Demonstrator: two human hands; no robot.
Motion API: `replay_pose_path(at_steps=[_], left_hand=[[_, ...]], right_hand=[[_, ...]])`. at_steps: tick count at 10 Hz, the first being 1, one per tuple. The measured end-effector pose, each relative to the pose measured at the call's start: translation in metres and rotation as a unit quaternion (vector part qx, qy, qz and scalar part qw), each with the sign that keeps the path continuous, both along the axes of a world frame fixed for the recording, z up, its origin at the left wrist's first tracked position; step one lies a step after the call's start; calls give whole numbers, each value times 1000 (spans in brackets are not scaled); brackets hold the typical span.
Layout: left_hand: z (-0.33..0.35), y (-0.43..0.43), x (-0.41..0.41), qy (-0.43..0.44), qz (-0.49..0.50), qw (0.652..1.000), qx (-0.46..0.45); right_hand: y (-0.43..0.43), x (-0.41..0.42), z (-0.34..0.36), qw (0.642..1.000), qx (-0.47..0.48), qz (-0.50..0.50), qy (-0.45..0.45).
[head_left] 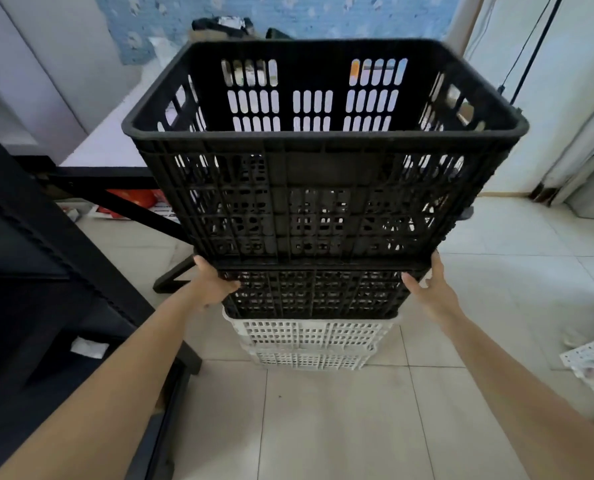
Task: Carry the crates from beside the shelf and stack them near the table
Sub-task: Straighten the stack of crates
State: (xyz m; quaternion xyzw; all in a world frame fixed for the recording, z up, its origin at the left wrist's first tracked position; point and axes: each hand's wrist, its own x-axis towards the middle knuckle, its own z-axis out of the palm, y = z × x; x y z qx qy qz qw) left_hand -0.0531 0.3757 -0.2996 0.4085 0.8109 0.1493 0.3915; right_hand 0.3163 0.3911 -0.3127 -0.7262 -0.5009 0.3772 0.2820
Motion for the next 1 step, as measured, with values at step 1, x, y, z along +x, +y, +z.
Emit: replay_pose_path(at_steps=[1], left_hand=[[18,-11,8,18,-67,998,-13]], right_hand=[[-10,-7,17,998,-27,13,-54]])
